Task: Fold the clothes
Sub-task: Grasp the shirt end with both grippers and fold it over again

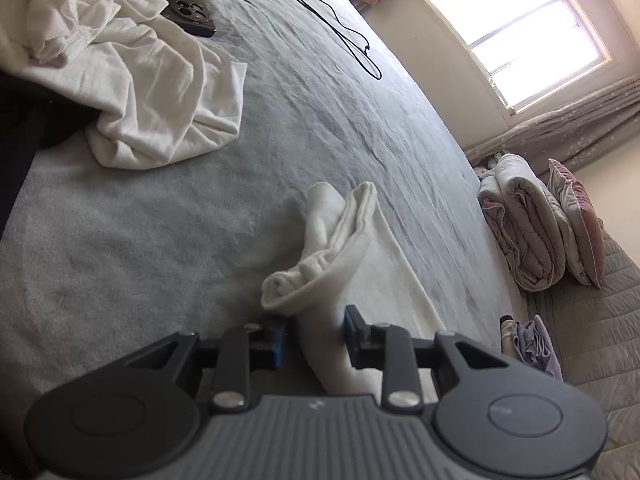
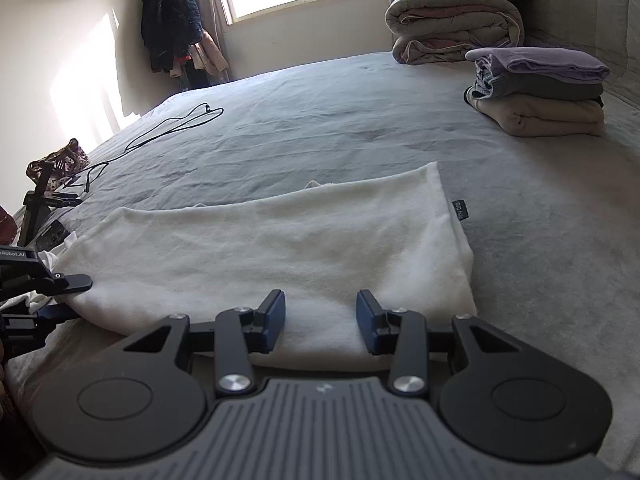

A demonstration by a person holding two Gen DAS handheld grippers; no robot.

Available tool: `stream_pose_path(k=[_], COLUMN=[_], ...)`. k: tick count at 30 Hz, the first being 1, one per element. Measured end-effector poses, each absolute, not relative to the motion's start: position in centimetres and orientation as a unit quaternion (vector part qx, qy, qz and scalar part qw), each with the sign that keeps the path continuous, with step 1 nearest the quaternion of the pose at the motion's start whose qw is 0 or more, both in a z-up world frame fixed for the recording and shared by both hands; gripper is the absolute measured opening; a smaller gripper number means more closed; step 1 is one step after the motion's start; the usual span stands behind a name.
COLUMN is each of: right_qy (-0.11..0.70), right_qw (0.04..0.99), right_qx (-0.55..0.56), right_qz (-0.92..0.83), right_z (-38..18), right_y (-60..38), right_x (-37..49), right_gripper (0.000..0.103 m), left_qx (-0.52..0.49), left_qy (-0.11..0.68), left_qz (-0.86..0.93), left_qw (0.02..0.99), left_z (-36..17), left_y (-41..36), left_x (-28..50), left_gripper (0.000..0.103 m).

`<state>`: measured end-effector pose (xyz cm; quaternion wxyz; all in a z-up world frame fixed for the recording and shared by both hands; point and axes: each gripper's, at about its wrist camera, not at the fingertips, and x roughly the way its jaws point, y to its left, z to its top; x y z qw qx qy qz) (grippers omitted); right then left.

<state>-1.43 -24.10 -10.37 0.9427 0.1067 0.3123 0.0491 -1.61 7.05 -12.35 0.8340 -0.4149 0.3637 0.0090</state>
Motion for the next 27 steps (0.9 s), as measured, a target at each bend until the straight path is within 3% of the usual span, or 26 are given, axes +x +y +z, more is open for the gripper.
stream_pose_path(k=[2, 5, 10, 13, 19, 24, 27], right_qy=[0.312, 0.311, 0.321, 0.328, 0.365, 0.388, 0.385], right_qw=[0.941, 0.937, 0.924, 0.915, 0.904, 0.893, 0.882], right_qx=[0.123, 0.146, 0.167, 0.178, 0.163, 0.167, 0.221], right_qz=[0.054, 0.071, 0.121, 0.152, 0.149, 0.154, 0.155], right_z=[-10.0, -9.6, -9.5, -9.5, -11.1, -10.4, -10.1], right_y=[-24.1, -23.5, -21.0, -19.4, -17.6, -18.0, -19.8], right_x=[-1.2, -0.6, 0.5, 1.2, 2.3, 3.1, 3.6], right_gripper=[0.047, 0.046, 0.031, 0.024, 0.014, 0.014, 0.02], left_qx=[-0.432, -0.435, -0.434, -0.432, -0.399, -0.335, -0.293], left_qy=[0.365, 0.361, 0.346, 0.337, 0.301, 0.248, 0.216], left_qz=[0.007, 0.011, 0.027, 0.033, 0.014, -0.031, -0.065], left_qw=[0.825, 0.825, 0.832, 0.836, 0.866, 0.908, 0.929], left_z=[-12.7, -12.9, -13.0, -12.9, -12.0, -9.5, -7.9], left_y=[7.5, 7.5, 6.9, 6.7, 5.9, 4.0, 2.7], left_x=[-1.4, -1.3, -1.5, -1.7, -2.5, -3.0, -3.4], left_gripper=[0.041, 0.041, 0.041, 0.039, 0.021, 0.018, 0.018])
